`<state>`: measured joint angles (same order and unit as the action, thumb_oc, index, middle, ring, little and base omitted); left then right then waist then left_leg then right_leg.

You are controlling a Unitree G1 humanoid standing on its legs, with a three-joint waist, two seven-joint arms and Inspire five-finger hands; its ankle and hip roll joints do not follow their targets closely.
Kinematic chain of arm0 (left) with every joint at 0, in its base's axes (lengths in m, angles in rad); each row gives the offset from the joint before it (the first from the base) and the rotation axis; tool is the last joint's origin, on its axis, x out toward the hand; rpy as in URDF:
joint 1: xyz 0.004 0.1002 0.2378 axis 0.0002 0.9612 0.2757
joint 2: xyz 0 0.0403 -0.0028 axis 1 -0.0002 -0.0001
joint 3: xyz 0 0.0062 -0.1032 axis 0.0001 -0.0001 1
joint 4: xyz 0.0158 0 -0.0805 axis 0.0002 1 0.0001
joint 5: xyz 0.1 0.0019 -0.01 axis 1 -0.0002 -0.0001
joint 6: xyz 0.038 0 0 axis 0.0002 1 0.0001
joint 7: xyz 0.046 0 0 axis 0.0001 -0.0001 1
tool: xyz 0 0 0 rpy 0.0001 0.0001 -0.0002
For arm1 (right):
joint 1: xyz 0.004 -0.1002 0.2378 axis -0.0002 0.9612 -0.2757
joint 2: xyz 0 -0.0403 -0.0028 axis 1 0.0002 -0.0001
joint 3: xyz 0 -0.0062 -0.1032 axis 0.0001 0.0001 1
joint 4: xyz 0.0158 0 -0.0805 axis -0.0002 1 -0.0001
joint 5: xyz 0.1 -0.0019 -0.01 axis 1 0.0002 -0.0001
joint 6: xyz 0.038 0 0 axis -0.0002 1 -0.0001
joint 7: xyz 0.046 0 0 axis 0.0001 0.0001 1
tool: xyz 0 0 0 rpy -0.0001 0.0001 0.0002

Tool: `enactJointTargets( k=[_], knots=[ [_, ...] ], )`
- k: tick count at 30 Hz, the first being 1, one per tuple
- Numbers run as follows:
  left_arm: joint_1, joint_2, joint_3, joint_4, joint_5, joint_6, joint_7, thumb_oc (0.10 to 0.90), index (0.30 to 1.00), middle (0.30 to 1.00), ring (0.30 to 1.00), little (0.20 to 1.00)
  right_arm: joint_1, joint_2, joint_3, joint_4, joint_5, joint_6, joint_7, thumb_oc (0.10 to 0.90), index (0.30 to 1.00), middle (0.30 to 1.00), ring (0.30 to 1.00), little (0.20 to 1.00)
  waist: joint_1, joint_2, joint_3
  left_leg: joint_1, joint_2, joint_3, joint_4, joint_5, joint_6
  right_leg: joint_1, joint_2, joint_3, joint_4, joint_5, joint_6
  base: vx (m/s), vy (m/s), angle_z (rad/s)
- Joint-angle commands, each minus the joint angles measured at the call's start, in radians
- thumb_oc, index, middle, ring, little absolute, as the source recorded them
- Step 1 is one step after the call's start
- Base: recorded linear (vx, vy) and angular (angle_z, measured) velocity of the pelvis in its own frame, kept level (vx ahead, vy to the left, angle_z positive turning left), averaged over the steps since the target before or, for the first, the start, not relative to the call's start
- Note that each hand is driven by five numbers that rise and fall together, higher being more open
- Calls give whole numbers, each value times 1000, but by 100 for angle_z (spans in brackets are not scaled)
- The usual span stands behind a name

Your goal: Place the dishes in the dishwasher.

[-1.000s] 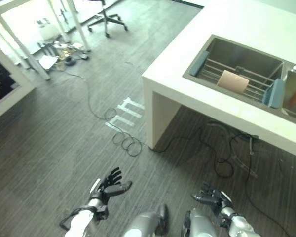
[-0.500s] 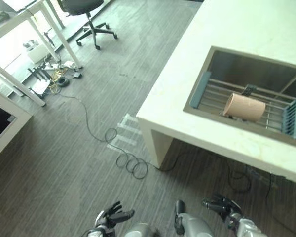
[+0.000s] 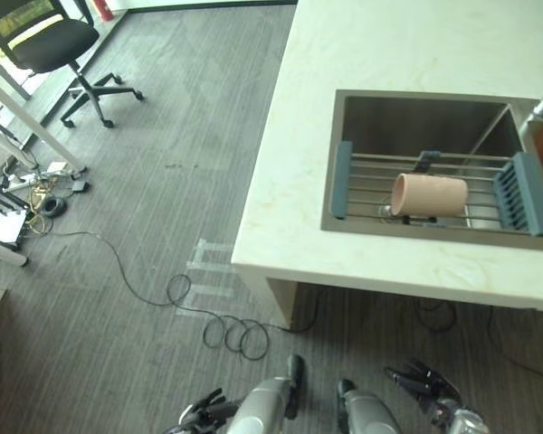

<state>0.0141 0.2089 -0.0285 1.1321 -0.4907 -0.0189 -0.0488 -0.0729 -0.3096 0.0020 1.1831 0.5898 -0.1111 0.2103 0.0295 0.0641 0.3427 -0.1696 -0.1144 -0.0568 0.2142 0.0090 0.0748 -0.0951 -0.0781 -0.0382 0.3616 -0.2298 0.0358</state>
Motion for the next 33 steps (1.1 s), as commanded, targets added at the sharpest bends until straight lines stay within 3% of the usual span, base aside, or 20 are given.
enactJointTargets(
  k=[1,3,4,6,8,11,12,13,14,15,16,19,21,23,27,28,29,33],
  knots=[
    [33,-15,-11,27,-14,1,-16,800,900,900,900,900,-22,-45,-10,-28,41,-71,-10,800,900,900,900,900,6,10,-41,-12,34,-16,86,-176,-63,15,55,-64,-62,18,17,92,122,9],
    [41,-15,-12,48,-6,0,-27,800,900,900,900,900,-25,-37,-12,-26,30,-76,-17,800,900,900,900,900,14,18,-43,7,52,2,86,-193,-51,46,51,-122,-62,29,17,112,114,7],
    [46,-12,-15,53,-7,3,-28,800,900,900,900,900,-29,-31,-9,-30,27,-80,-16,800,900,900,900,900,18,28,-36,17,64,6,86,-202,-41,62,60,-157,-37,74,28,55,65,-19],
    [52,-3,-25,65,0,-4,-26,800,900,900,900,900,-27,-27,-7,-51,32,-83,-13,800,900,900,900,900,18,26,-18,31,60,6,86,-212,-19,2,44,-168,139,113,55,16,36,-48],
    [53,4,-33,80,-15,-13,-20,800,900,900,900,900,-20,-25,-7,-66,25,-85,-9,800,900,900,900,900,11,24,-7,42,56,2,86,-220,-3,-44,11,-158,222,138,69,-1,-36,-40],
    [43,10,-24,97,-63,-25,-18,800,900,900,900,900,-24,-21,-2,-59,4,-83,-10,800,900,900,900,900,14,25,-6,53,73,11,86,-227,-10,-22,-81,-166,107,169,75,29,-235,0],
    [28,17,-8,89,-67,-19,-19,800,900,900,900,900,-24,-19,-3,-45,3,-83,-19,800,900,900,900,900,5,19,-7,65,80,0,86,-243,-23,-9,-120,-135,-34,200,88,81,-556,-19],
    [15,24,0,82,-65,-14,-6,800,900,900,900,900,-20,-17,-12,-23,1,-71,-26,800,900,900,900,900,-7,6,-11,75,91,-18,86,-251,-38,-15,-131,-73,-62,147,102,101,-616,-20],
    [13,24,4,83,-67,-17,7,800,900,900,900,900,-18,-16,-14,-12,-6,-62,-25,800,900,900,900,900,-8,-5,-20,75,99,-17,86,-252,-48,-21,-137,-64,-62,123,112,145,-783,1],
    [18,20,27,84,-93,-23,35,800,900,900,900,900,-19,-14,-8,12,-54,-65,4,800,900,900,900,900,12,-33,-48,68,149,19,86,-244,-93,-30,-176,-101,-62,92,134,108,-570,30],
    [19,21,30,83,-98,-23,36,800,900,900,900,900,-20,-14,-4,13,-62,-70,10,800,900,900,900,900,15,-36,-52,65,162,27,86,-242,-102,-33,-178,-108,-62,88,136,83,-639,22],
    [26,12,38,73,-93,-28,44,800,900,900,900,900,-28,-12,19,0,-39,-84,21,800,900,900,900,900,20,-42,-81,29,239,51,86,-215,-158,-45,-152,-119,-62,60,123,3,-407,-14],
    [14,-1,22,55,-86,-25,54,800,900,900,900,900,-37,-38,20,-20,-40,-79,21,800,900,900,900,900,9,-31,-73,-16,308,64,86,-163,-198,-61,-122,-136,-62,42,88,-92,-412,3],
    [-3,-6,17,46,-106,-23,58,800,900,900,900,900,-35,-46,10,-16,-49,-73,12,800,900,900,900,900,3,-24,-62,-44,334,80,86,-124,-209,-60,-102,-136,-62,31,70,-90,-328,20],
    [-27,-4,8,22,-60,-23,48,800,900,900,900,900,-12,-51,-24,7,-20,-69,-8,800,900,900,900,900,-17,-18,-44,-21,324,179,86,-112,-190,-29,-100,-174,-62,25,54,-25,-208,27],
    [-28,-5,4,18,-62,-25,49,800,900,900,900,900,-11,-54,-25,10,-15,-66,-12,800,900,900,900,900,-16,-17,-44,-17,308,169,86,-116,-185,-30,-99,-170,-62,28,53,16,-42,72],
    [-21,-12,-1,8,-82,-38,60,800,900,900,900,900,-16,-63,-24,19,7,-53,-18,800,900,900,900,900,-4,-17,-45,-10,252,107,86,-129,-173,-31,-88,-141,-62,33,50,25,-10,61],
    [-15,-18,7,-10,-102,-65,66,800,900,900,900,900,-11,-75,-39,27,1,-33,3,800,900,900,900,900,-9,0,-63,-10,228,91,86,-134,-173,-26,-83,-121,-62,25,48,43,130,-17]
  ],
)
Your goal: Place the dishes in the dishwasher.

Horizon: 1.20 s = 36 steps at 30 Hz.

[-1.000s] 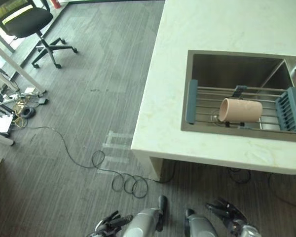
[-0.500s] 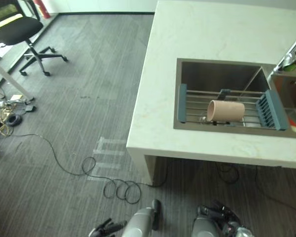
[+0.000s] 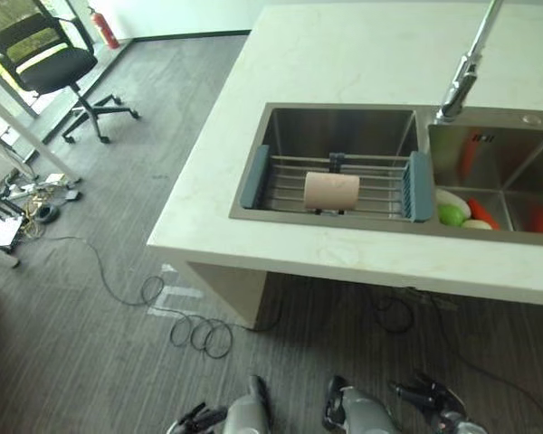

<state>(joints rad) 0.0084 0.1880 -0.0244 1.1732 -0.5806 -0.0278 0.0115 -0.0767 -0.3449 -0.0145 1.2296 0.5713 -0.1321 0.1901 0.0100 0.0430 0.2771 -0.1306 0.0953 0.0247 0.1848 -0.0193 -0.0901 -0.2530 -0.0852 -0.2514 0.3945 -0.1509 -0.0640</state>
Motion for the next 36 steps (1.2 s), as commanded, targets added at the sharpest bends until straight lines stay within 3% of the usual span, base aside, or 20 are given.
enactJointTargets(
  k=[1,5,8,12,13,15,20,23,26,28,29,30,31,32,34,36],
  knots=[
    [-12,1,5,-63,-32,-82,15,800,900,900,900,900,-5,-42,-21,-16,9,-20,28,800,900,900,900,900,3,37,-5,-46,15,8,115,-110,-11,133,-81,97,-94,-56,153,39,286,-14],
    [-13,5,22,-106,-95,-152,53,800,900,900,900,900,3,-47,-23,-25,10,-28,24,800,900,900,900,900,-5,64,-20,-41,0,-1,115,-127,-14,134,-100,105,-94,-62,163,13,236,-16],
    [-6,44,90,-184,-171,-268,93,800,900,900,900,900,17,-48,-26,-17,-24,-42,20,800,900,900,900,900,-4,80,-32,-25,-25,-18,115,-148,-4,143,-112,121,-94,-68,173,40,197,-8],
    [13,92,159,-262,-167,-369,138,800,900,900,900,900,26,-54,-41,-8,-20,-39,15,800,900,900,900,900,6,87,-39,-16,-36,-24,115,-162,6,151,-121,120,-94,-73,181,39,100,-11],
    [33,157,232,-339,-153,-430,190,800,900,900,900,900,36,-57,-52,-1,-31,-41,19,800,900,900,900,900,15,89,-43,-11,-40,-25,115,-174,13,157,-127,117,-94,-79,186,45,78,3],
    [38,187,266,-362,-131,-443,214,800,900,900,900,900,39,-58,-54,2,-34,-40,20,800,900,900,900,900,19,88,-47,-9,-42,-28,115,-177,16,158,-128,117,-94,-81,187,38,40,3],
    [67,388,399,-440,152,-434,355,800,900,900,900,900,40,-48,-48,17,-15,-41,29,800,900,900,900,900,43,74,-63,-3,-51,-44,115,-192,28,166,-128,119,-94,-88,194,47,-26,-1],
    [67,565,504,-488,44,-460,300,800,900,900,900,900,46,-45,-26,-5,10,-33,23,800,900,900,900,900,47,71,-71,10,-47,-38,115,-208,36,177,-123,123,-94,-99,196,55,-41,-3],
    [50,684,582,-568,-62,-466,149,800,900,900,900,900,55,-40,-17,-34,24,-12,12,800,900,900,900,900,45,71,-83,6,-41,-29,115,-204,37,172,-120,124,-94,-93,196,22,-54,-3],
    [9,772,600,-667,-126,-436,-13,800,900,900,900,900,55,-31,-8,-37,38,-5,10,800,900,900,900,900,43,71,-89,10,-35,-22,115,-206,34,176,-118,124,-94,-94,196,51,-85,0],
    [-72,843,567,-823,-205,-340,-168,800,900,900,900,900,45,-21,2,-20,47,-2,10,800,900,900,900,900,41,73,-93,23,-30,-14,115,-216,32,188,-116,124,-94,-104,199,33,-92,2],
    [-84,848,560,-843,-213,-331,-188,800,900,900,900,900,43,-20,2,-18,46,-3,7,800,900,900,900,900,41,73,-94,18,-29,-13,115,-209,32,183,-115,124,-94,-97,198,29,-147,-2],
    [-181,882,491,-979,-216,-204,-250,800,900,900,900,900,32,-15,6,-1,39,-6,-15,800,900,900,900,900,34,75,-102,18,-23,-4,115,-208,31,181,-110,126,-94,-95,201,-14,-146,-9],
    [-264,893,417,-1052,-191,-140,-267,800,900,900,900,900,25,-15,5,11,51,11,-24,800,900,900,900,900,26,75,-106,17,-20,2,115,-206,29,178,-106,129,-94,-93,203,6,-161,-21],
    [-311,898,369,-1073,-169,-121,-274,800,900,900,900,900,24,-16,1,14,60,20,-30,800,900,900,900,900,22,75,-107,17,-17,6,115,-205,27,176,-104,130,-94,-92,204,1,-91,-33],
    [-428,910,250,-1086,-141,-85,-299,800,900,900,900,900,23,-19,4,19,93,36,-47,800,900,900,900,900,-4,75,-108,18,-14,19,115,-200,23,171,-95,143,-94,-85,207,-6,-96,-43]
  ],
)
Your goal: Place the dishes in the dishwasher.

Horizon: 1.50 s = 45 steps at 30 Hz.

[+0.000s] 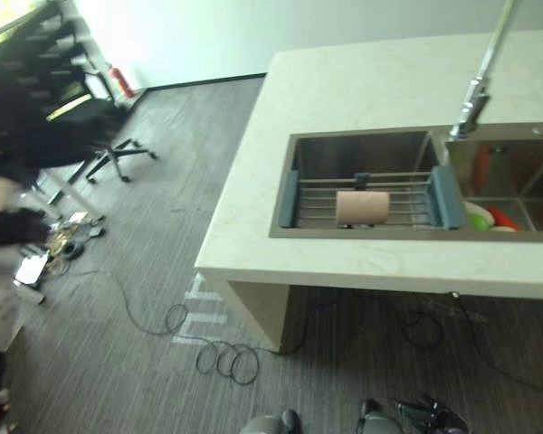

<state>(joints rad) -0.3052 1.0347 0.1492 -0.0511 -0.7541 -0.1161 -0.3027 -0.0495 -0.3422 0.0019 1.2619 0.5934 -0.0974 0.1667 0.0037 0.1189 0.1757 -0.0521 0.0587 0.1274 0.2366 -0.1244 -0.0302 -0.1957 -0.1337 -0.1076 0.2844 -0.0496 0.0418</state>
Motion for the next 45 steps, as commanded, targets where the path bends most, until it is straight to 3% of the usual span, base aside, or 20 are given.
enactJointTargets(
  k=[1,3,5,6,12,15,23,30,45],
  knots=[
    [-151,65,35,138,39,15,14,800,900,900,900,900,-5,-23,-13,-10,80,5,-26,800,900,900,900,900,-6,-1,-6,-60,24,-79,63,-93,-38,112,-44,3,16,-183,102,-12,-70,-27],
    [-198,66,-16,144,49,25,10,800,900,900,900,900,-2,-24,-19,-7,98,9,-33,800,900,900,900,900,-12,-2,-5,-58,25,-74,63,-92,-39,110,-42,7,16,-180,103,-6,-64,-21],
    [-337,23,-183,184,107,33,20,800,900,900,900,900,8,-21,-28,5,134,9,-41,800,900,900,900,900,-55,-6,-3,-50,27,-49,63,-91,-40,105,-29,31,16,-169,103,15,-70,-26],
    [-371,6,-222,192,135,32,28,800,900,900,900,900,12,-19,-30,5,133,7,-40,800,900,900,900,900,-64,-7,-2,-48,28,-42,63,-91,-40,102,-26,39,16,-166,103,13,-15,-18],
    [-461,-43,-321,187,255,29,104,800,900,900,900,900,37,-12,-26,-6,132,8,-42,800,900,900,900,900,-108,-7,8,-40,30,-15,63,-95,-39,90,-20,69,16,-154,104,-3,7,-24],
    [-496,-52,-360,193,398,22,187,800,900,900,900,900,60,-11,-30,-8,115,3,-38,800,900,900,900,900,-130,-5,13,-38,27,-3,63,-97,-37,82,-17,84,16,-150,106,14,17,-18],
    [-536,-17,-407,200,537,30,246,800,900,900,900,900,87,-12,-28,-43,105,-8,-26,800,900,900,900,900,-153,6,31,-47,19,9,63,-100,-31,59,-18,103,16,-142,109,9,18,-7],
    [-513,-17,-408,208,544,89,242,800,900,900,900,900,94,-7,-23,-70,89,-14,-30,800,900,900,900,900,-159,8,47,-57,13,11,63,-102,-26,38,-23,109,16,-134,113,18,16,-8],
    [-461,-37,-373,222,565,85,254,800,900,900,900,900,87,-10,-16,-112,67,-19,-13,800,900,900,900,900,-166,1,87,-79,16,11,63,-96,-23,5,-19,113,16,-123,112,5,9,-3]
  ],
)
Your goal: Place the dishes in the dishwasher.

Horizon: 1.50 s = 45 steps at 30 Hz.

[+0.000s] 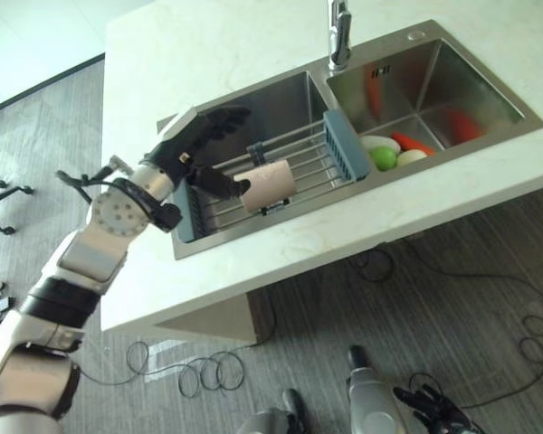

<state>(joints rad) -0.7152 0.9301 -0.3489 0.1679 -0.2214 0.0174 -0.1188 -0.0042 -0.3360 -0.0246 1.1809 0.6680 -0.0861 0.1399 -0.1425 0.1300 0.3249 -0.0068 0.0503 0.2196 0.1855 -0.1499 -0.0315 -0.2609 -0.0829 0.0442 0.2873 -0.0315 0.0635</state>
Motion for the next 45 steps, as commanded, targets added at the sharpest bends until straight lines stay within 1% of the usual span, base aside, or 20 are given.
enactJointTargets(
  k=[1,3,8,13,15,18,23,24,25,27,29,32,36,40,43,45],
  knots=[
    [-48,67,125,-1,32,-39,68,800,900,900,900,900,40,-19,9,-36,-12,-30,15,800,900,900,900,900,-20,-9,-60,-126,25,-80,114,-70,-23,68,-70,-39,13,-141,90,0,0,0],
    [-45,61,120,-3,29,-30,72,800,900,900,900,900,35,-22,12,-41,-15,-28,15,800,900,900,900,900,-21,-7,-57,-127,26,-79,114,-69,-24,66,-70,-40,13,-142,89,0,0,0],
    [-29,36,126,-5,25,-31,82,800,900,900,900,900,22,-30,12,-50,-15,-17,8,800,900,900,900,900,-23,-1,-40,-135,25,-80,114,-65,-26,56,-74,-37,13,-140,88,1,6,0],
    [-12,22,138,-18,-53,-17,45,800,900,900,900,900,21,-31,9,-47,-23,-14,9,800,900,900,900,900,-24,3,-27,-141,21,-84,114,-62,-26,46,-78,-33,13,-135,90,0,0,0],
    [-6,6,130,-29,-41,-11,28,800,900,900,900,900,22,-27,12,-44,-25,-18,7,800,900,900,900,900,-28,3,-20,-144,18,-86,114,-62,-24,42,-79,-29,13,-132,91,34,11,0],
    [-19,-9,108,-29,-20,6,37,800,900,900,900,900,16,-36,11,-55,-24,-24,18,800,900,900,900,900,-37,6,-5,-152,13,-86,114,-61,-22,30,-80,-17,13,-127,92,5,18,-3],
    [-23,-15,101,-25,-18,1,48,800,900,900,900,900,11,-37,17,-69,-24,-26,20,800,900,900,900,900,-41,8,8,-156,11,-87,114,-61,-22,22,-81,-11,13,-123,93,2,12,-13],
    [-23,-16,100,-24,-40,3,48,800,900,900,900,900,8,-37,18,-67,-24,-27,20,800,900,900,900,900,-41,8,10,-158,9,-88,114,-61,-21,20,-81,-9,13,-123,93,13,12,-4],
    [-21,-29,107,-24,-98,15,51,800,900,900,900,900,3,-37,20,-65,-22,-27,19,800,900,900,900,900,-40,9,16,-161,9,-88,114,-60,-21,16,-83,-9,13,-121,94,0,0,0],
    [-14,-37,111,-29,-61,6,61,800,900,900,900,900,0,-37,22,-66,-21,-25,15,800,900,900,900,900,-39,10,20,-163,8,-89,114,-60,-21,13,-85,-9,13,-119,94,0,0,0],
    [-16,-34,111,-17,27,-6,105,800,900,900,900,900,-10,-42,23,-69,-19,-24,13,800,900,900,900,900,-41,11,33,-171,8,-89,114,-59,-20,3,-87,-8,13,-117,93,0,0,0],
    [-18,-19,112,-7,75,-13,121,800,900,900,900,900,-12,-49,24,-76,-18,-23,12,800,900,900,900,900,-41,13,44,-177,8,-90,114,-56,-21,-3,-86,-6,13,-116,92,0,0,0],
    [-15,-1,113,-13,103,-12,135,800,900,900,900,900,-17,-58,20,-84,-17,-17,11,800,900,900,900,900,-41,18,59,-185,8,-89,114,-53,-22,-11,-89,-5,13,-114,93,-2,11,-4],
    [-17,19,113,-16,117,3,171,800,900,900,900,900,-19,-68,18,-93,-11,-20,10,800,900,900,900,900,-41,23,77,-194,8,-91,114,-50,-22,-20,-91,-8,13,-111,91,-3,7,-8],
    [-14,31,116,-16,145,-8,187,800,900,900,900,900,-20,-74,16,-111,-8,-18,10,800,900,900,900,900,-42,24,86,-199,9,-91,114,-47,-23,-25,-93,-10,13,-110,90,0,0,0],
    [-15,36,115,-13,128,-17,187,800,900,900,900,900,-22,-78,16,-112,-3,-20,14,800,900,900,900,900,-42,25,91,-201,9,-91,114,-46,-23,-26,-93,-10,13,-110,89,15,3,0]
  ],
)
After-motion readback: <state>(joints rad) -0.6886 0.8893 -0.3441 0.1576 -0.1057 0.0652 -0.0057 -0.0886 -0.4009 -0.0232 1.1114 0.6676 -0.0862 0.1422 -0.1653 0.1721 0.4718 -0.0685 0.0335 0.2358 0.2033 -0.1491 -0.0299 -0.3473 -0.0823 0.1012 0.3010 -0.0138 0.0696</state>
